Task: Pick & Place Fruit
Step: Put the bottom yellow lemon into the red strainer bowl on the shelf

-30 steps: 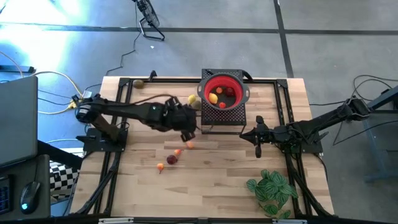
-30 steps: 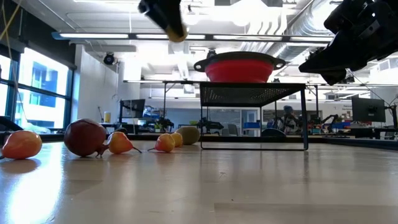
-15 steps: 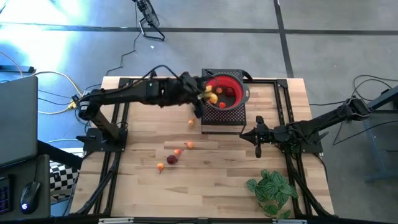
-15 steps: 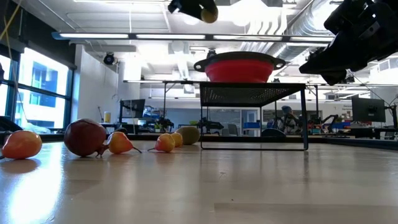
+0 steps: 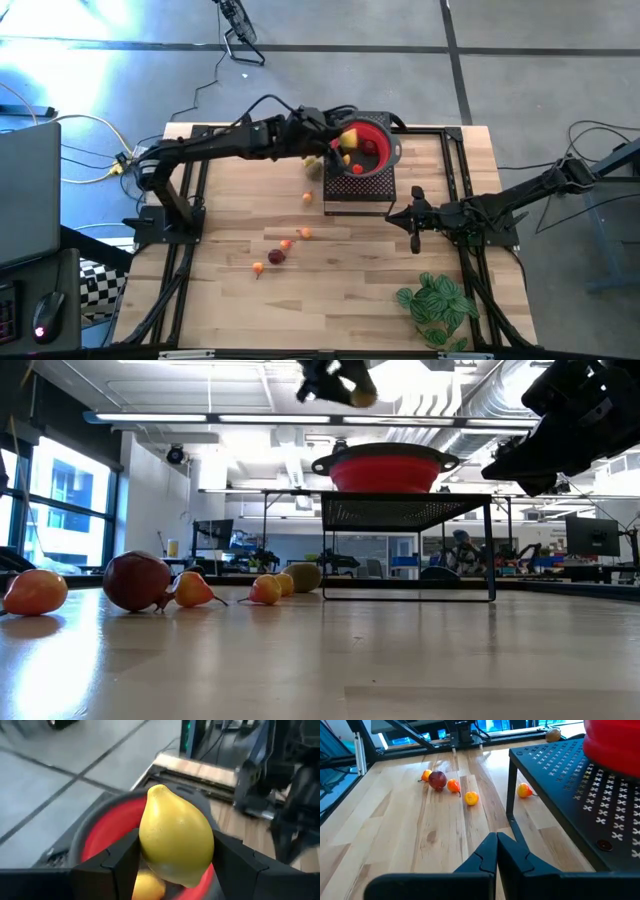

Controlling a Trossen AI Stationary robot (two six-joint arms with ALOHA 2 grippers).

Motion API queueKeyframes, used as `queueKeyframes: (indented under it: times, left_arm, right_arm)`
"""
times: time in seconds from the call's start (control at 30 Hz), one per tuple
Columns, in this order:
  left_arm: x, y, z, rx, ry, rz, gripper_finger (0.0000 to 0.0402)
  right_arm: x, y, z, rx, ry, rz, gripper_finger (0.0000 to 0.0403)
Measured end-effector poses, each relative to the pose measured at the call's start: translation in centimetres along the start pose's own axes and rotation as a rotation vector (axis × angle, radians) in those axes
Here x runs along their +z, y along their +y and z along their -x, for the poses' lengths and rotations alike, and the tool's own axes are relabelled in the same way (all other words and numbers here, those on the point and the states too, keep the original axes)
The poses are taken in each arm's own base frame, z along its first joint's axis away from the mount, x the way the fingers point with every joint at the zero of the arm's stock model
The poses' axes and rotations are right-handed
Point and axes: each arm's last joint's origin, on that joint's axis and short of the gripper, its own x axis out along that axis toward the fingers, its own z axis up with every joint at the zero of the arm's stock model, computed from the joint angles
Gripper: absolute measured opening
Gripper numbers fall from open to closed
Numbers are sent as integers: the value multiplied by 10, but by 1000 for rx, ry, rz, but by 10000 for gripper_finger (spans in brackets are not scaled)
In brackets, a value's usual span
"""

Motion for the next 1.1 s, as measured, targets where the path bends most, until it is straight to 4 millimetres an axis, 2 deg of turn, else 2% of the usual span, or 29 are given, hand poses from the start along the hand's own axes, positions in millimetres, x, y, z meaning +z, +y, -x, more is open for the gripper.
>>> queueKeyframes:
  times: [0.07, 0.13, 0.23, 0.53, 0.63, 0.7, 0.77, 0.83, 1.1]
  left_arm:
    - [-3, 6, -5, 3, 48, -3, 209]
    - [6, 4, -11, -6, 12, 5, 209]
    - [12, 8, -15, -4, 45, 3, 209]
    - [27, 11, -51, -2, 105, -21, 209]
    - [23, 13, -65, 6, 141, -20, 209]
    - [16, 18, -67, 22, 213, -24, 209]
    - [17, 18, -72, 25, 188, -16, 209]
    - [11, 18, -72, 33, 241, -7, 209]
    - [6, 16, -78, 33, 261, -8, 210]
  right_arm:
    - [0, 0, 0, 0, -1, 0, 2]
    - [-1, 0, 0, -1, 6, 2, 2]
    - [-1, 0, 0, -3, 7, 1, 2]
    - [-2, -1, 0, -8, 23, 6, 2]
    - [-3, -1, 0, -9, 29, 4, 2]
    - [-3, -1, 0, -9, 30, 4, 2]
    - [-4, -1, 0, -11, 39, 8, 2]
    - [-4, -1, 0, -12, 40, 9, 2]
    - [-5, -1, 0, -15, 48, 12, 2]
